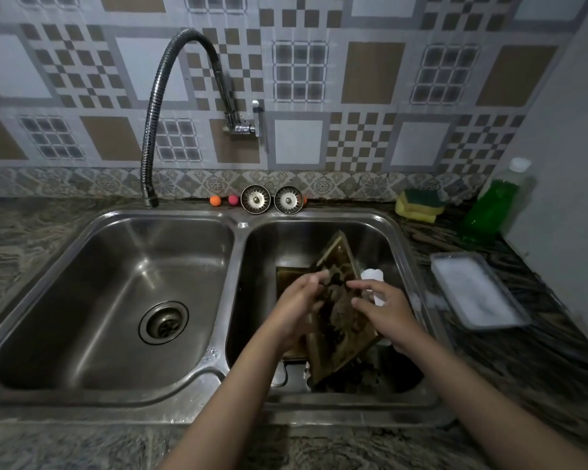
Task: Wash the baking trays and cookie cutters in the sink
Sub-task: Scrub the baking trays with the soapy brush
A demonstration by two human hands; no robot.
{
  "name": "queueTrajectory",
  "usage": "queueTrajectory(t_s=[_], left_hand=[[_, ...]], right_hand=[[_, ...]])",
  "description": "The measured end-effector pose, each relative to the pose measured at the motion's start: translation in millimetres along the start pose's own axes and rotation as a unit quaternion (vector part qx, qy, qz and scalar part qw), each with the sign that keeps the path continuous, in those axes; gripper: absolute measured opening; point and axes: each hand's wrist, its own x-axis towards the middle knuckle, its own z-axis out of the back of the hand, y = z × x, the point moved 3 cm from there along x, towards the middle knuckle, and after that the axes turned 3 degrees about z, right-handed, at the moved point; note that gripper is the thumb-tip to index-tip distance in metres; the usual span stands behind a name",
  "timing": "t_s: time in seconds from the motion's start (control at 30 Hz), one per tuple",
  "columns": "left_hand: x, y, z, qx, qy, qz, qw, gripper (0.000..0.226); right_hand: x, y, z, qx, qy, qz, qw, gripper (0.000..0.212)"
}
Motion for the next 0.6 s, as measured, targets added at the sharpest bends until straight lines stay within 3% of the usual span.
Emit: queueTrajectory(t_s=[0.13, 0.27, 0.37, 0.43, 0.53, 0.6], left_hand=[[1.6, -6.8, -16.7, -0.015, 0.051, 0.029, 0.998, 0.044], [2.6, -10.7, -12.5, -0.027, 0.018, 0.0, 0.999, 0.058], [-0.1, -6.4, -5.0, -0.025, -0.012, -0.037, 0.999, 0.037], [-0.7, -3.9, 4.5, 0.031, -0.062, -0.092, 0.993, 0.025], [-3.9, 1.0, 19.7, 0.055, -0.083, -0.14, 0.985, 0.036], [-10.0, 4.5, 26.0, 0.035, -0.078, -0.148, 0.985, 0.037]], right_hand=[[-7.8, 4.9, -9.9, 0.015, 0.039, 0.027, 0.999, 0.028], [-8.0, 7.7, -20.7, 0.048, 0.061, 0.026, 0.997, 0.022], [-1.0, 10.4, -23.2, 0.117, 0.038, -0.012, 0.992, 0.022], [0.8, 11.2, -26.7, 0.131, 0.054, -0.021, 0.99, 0.03], [15.1, 13.2, -17.4, -0.065, 0.047, 0.021, 0.997, 0.056], [32.2, 24.1, -4.5, -0.204, 0.017, 0.056, 0.977, 0.061]])
